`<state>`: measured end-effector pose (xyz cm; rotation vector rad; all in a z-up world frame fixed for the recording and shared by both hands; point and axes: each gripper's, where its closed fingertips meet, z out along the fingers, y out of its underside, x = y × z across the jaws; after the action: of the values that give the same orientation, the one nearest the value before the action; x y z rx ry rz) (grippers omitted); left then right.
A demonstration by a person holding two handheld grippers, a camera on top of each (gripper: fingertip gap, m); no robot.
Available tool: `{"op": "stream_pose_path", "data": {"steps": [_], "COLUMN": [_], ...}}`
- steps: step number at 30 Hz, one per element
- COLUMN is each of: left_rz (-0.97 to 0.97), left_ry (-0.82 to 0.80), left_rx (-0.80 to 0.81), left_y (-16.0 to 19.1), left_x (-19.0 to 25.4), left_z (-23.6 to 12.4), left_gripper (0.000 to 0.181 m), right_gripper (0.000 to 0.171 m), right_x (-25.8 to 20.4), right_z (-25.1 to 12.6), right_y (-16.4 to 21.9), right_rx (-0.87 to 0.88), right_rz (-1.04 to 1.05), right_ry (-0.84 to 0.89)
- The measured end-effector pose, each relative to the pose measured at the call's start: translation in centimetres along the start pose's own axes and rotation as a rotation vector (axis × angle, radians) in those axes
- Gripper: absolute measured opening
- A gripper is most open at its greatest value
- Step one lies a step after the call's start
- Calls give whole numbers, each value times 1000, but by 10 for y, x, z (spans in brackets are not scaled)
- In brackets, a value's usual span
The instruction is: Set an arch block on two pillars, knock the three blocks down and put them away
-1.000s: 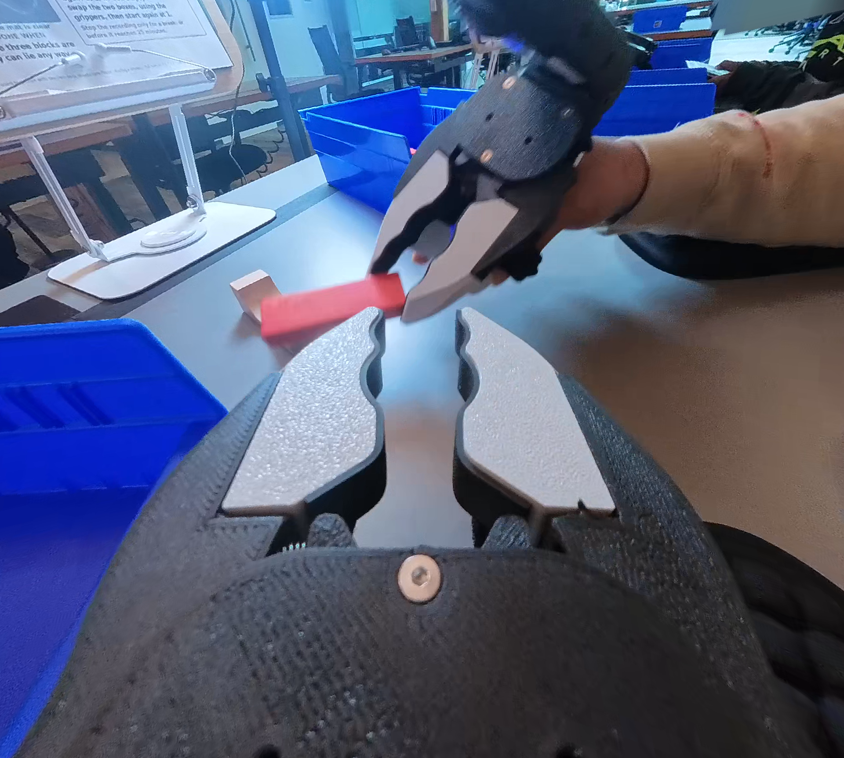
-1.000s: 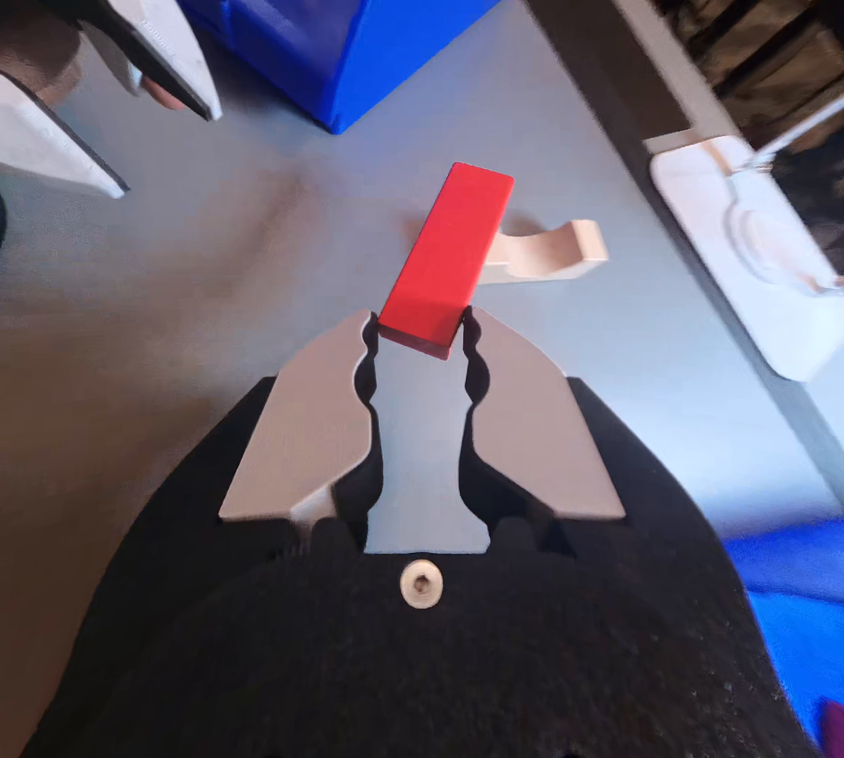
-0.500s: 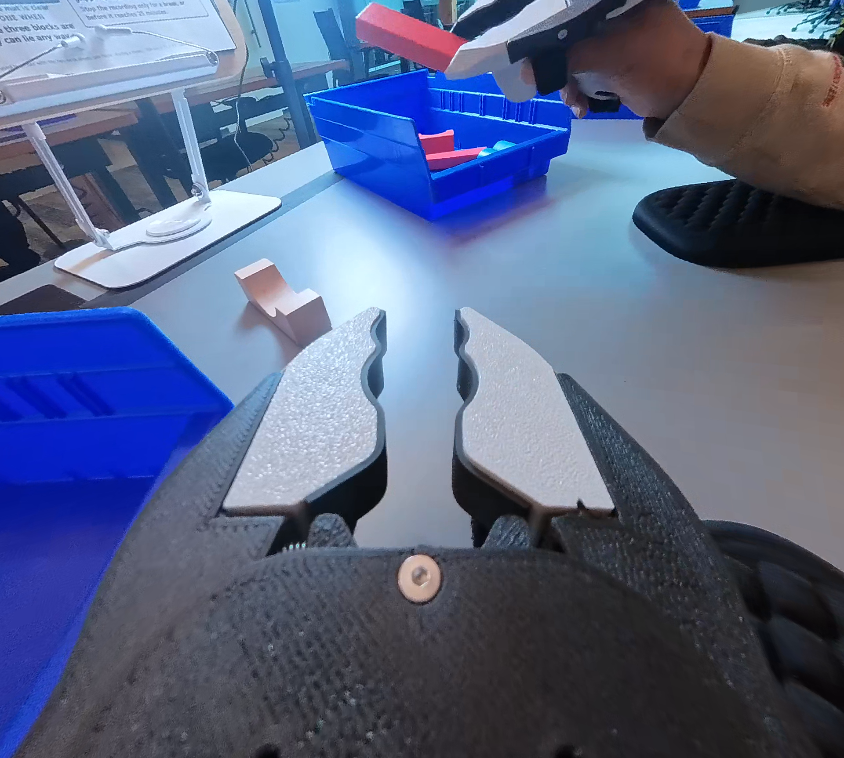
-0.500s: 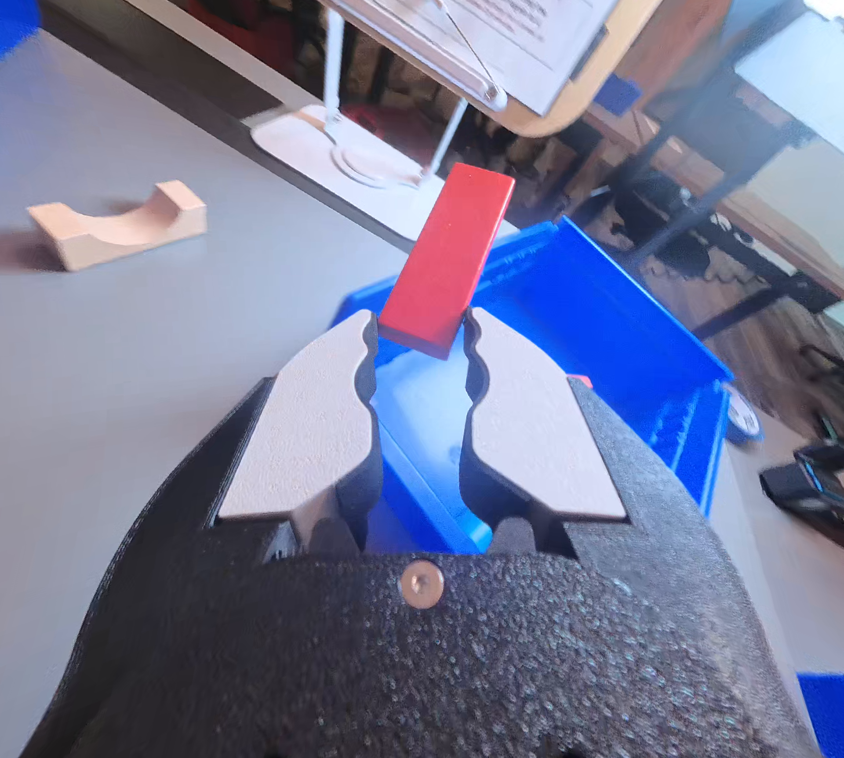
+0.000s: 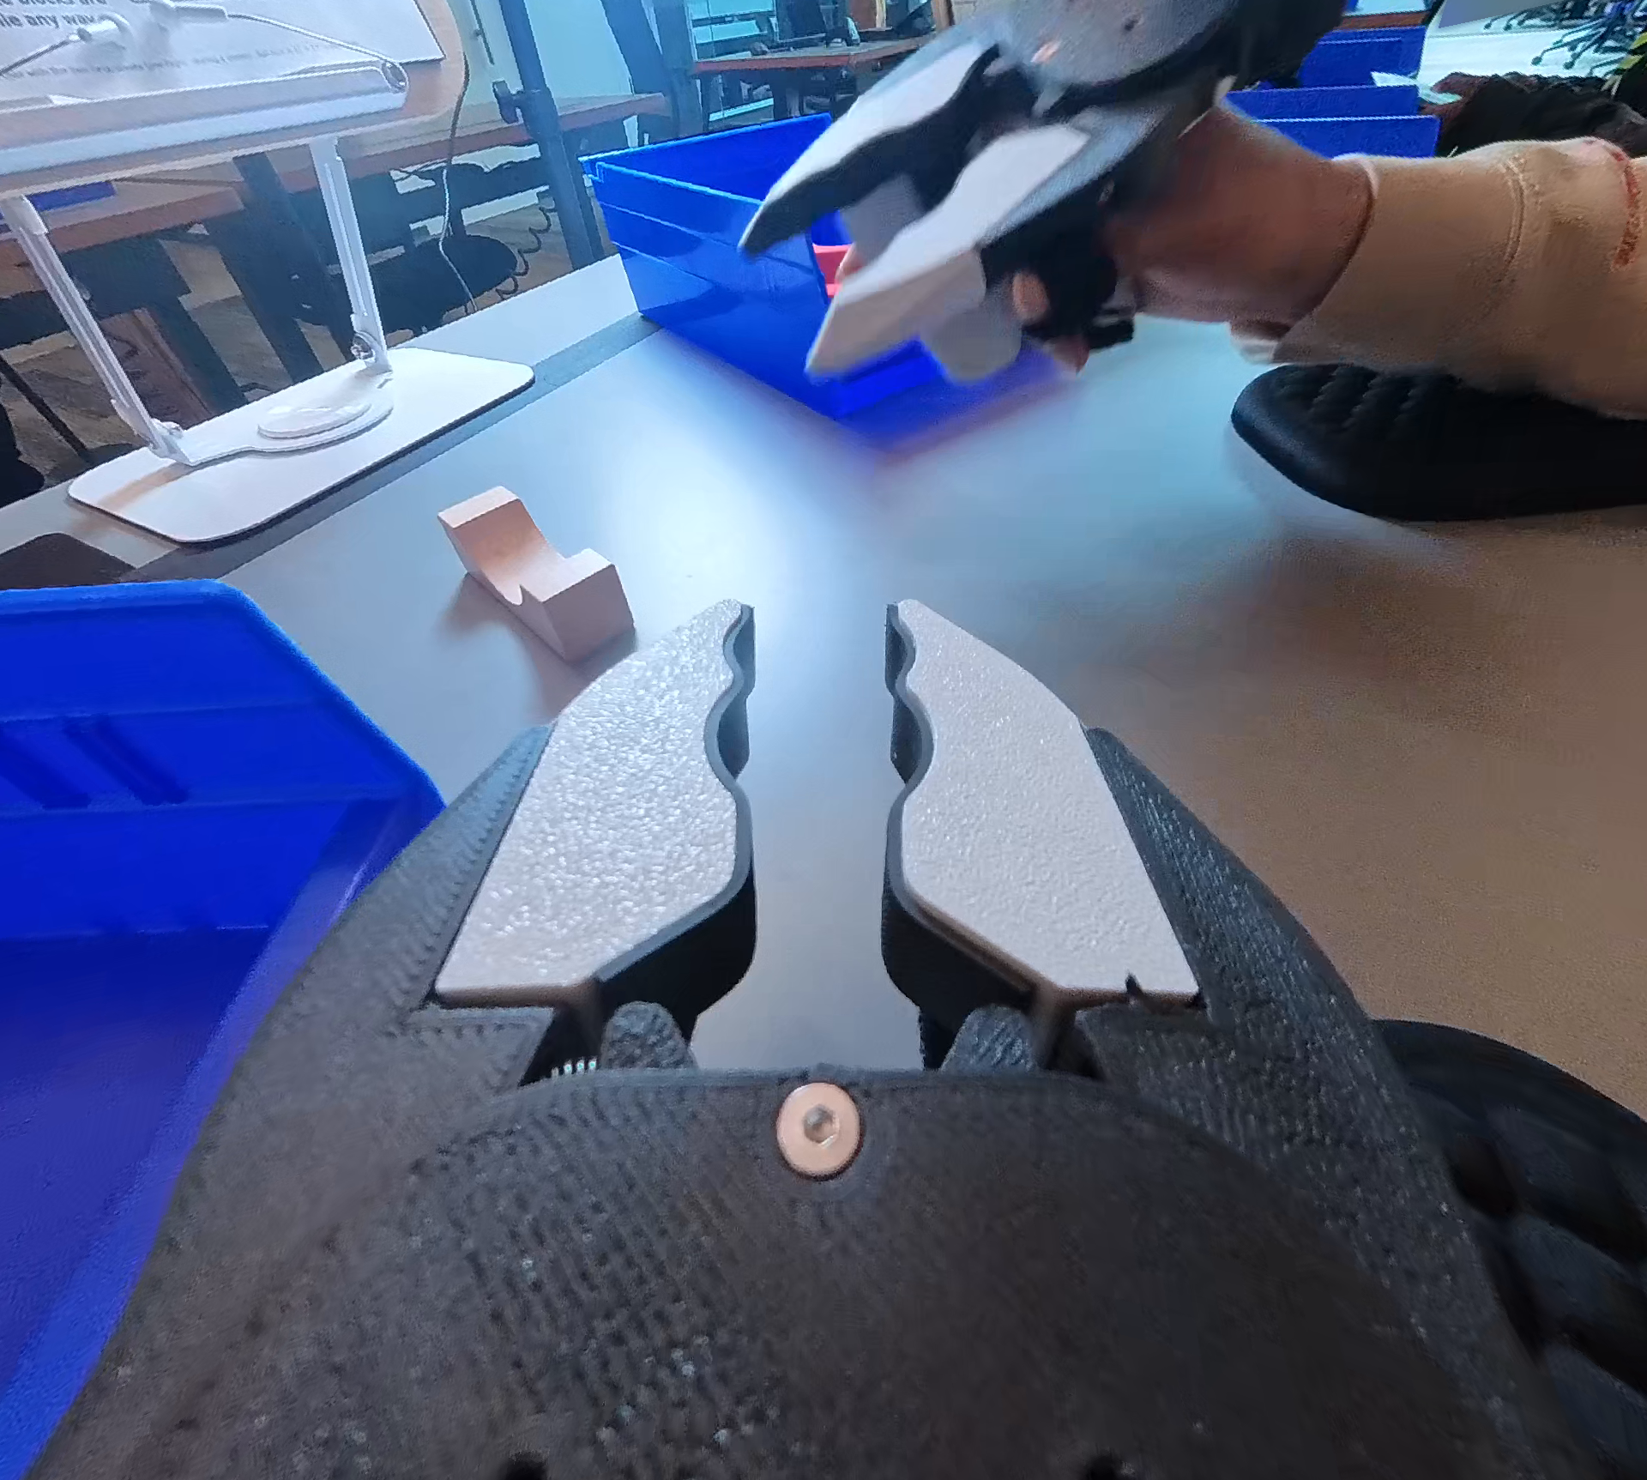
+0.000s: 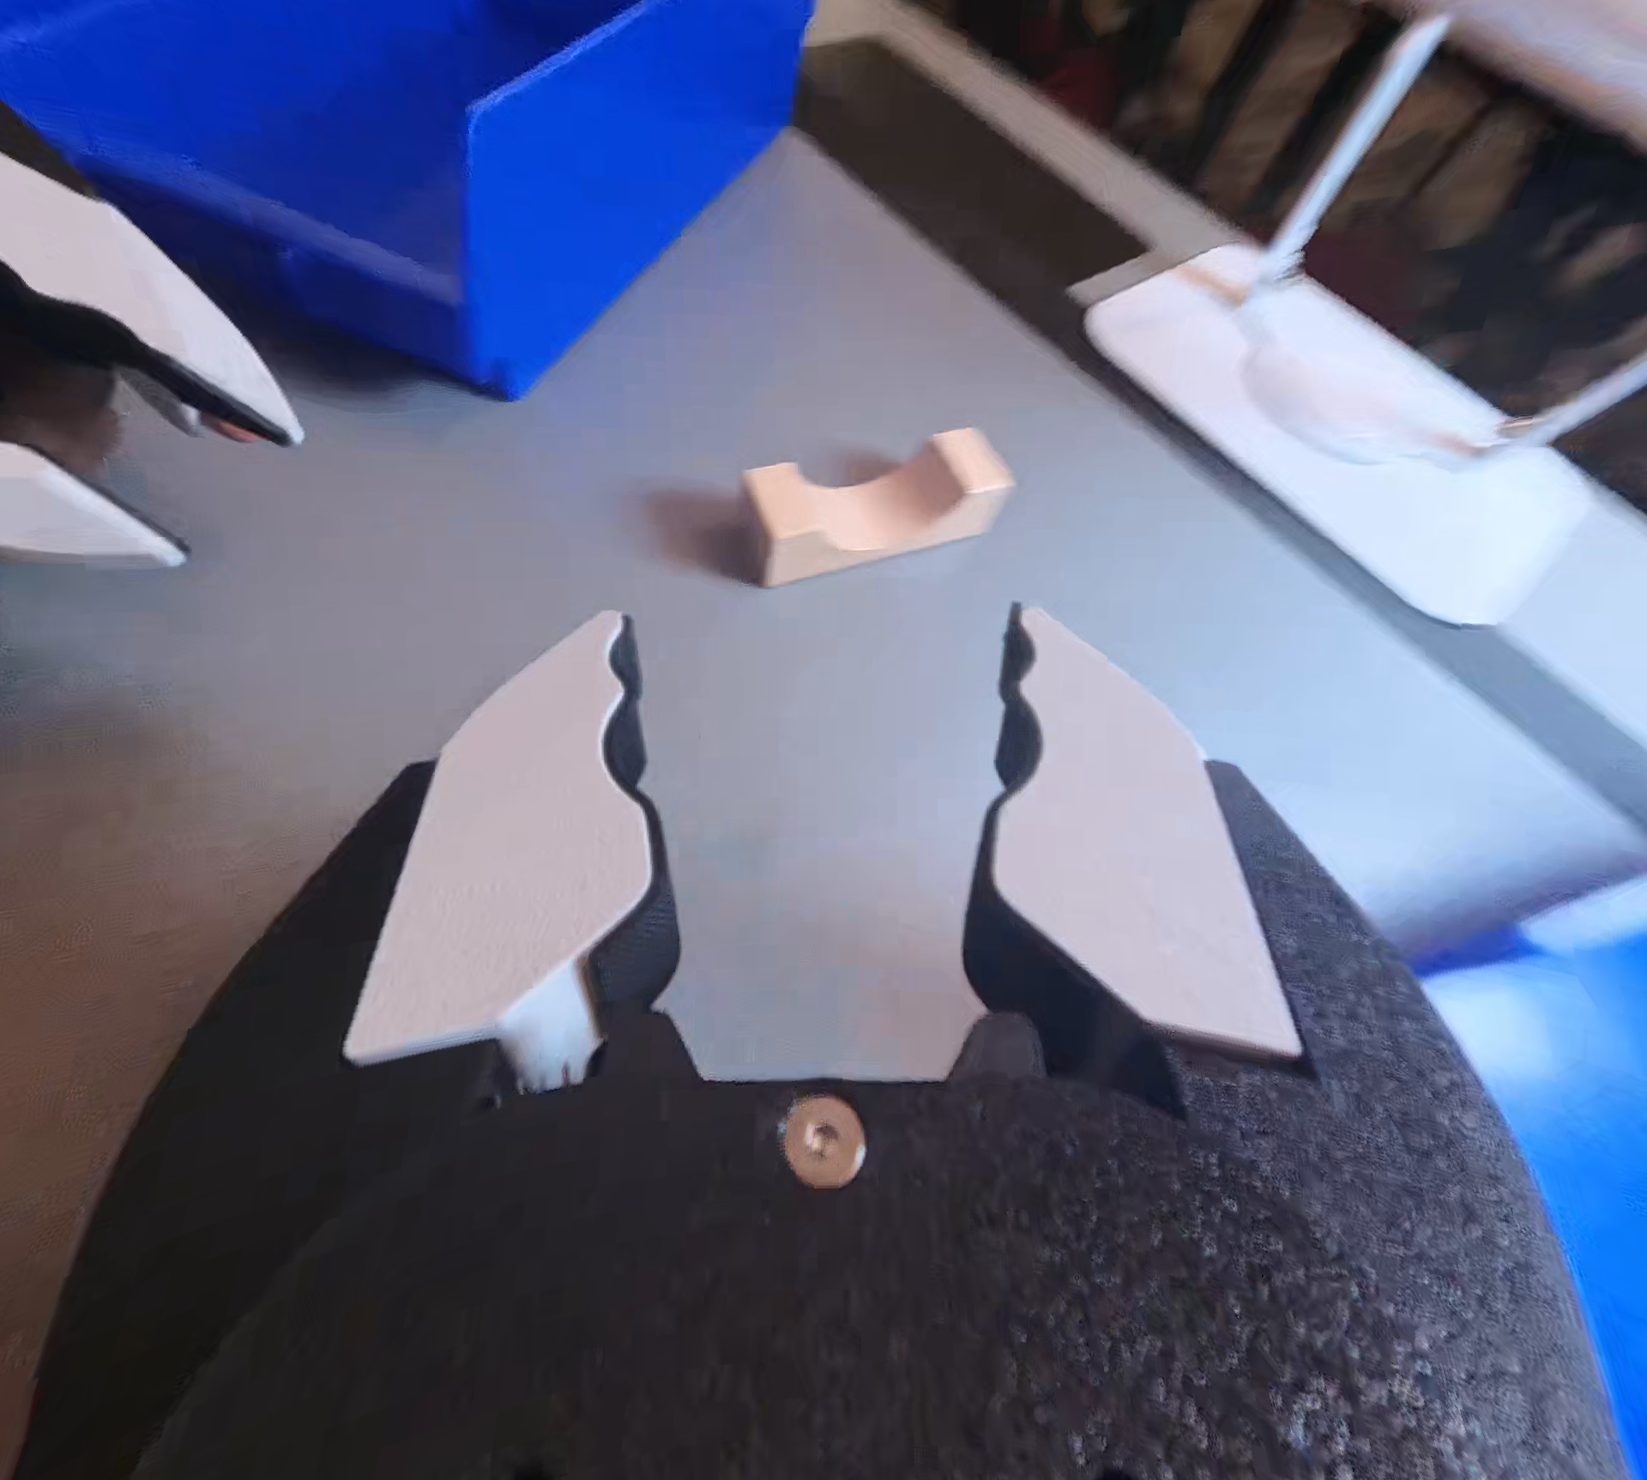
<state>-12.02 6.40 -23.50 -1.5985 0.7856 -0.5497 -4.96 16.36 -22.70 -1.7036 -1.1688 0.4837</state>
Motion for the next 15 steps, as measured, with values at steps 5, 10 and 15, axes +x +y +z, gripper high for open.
{"op": "stream_pose_path", "data": {"steps": [5,10,15], "left_rz": [23,34,43], "left_ry": [-5,6,14], "left_rx": [4,-5,-16], "left_y": [-2,-1,1], "left_x": [1,2,3], "left_z": [-2,-3,-3], "left_gripper": [28,28,29], "right_gripper": [80,27,26], "right_x": [-33,-29,-16], "right_z": [80,108,42], "right_y": [17,25,-17], "right_rx": [-163,-228,-46], "right_rz": [-7,-229,-212], "right_ry": [-128,-71,-32]}}
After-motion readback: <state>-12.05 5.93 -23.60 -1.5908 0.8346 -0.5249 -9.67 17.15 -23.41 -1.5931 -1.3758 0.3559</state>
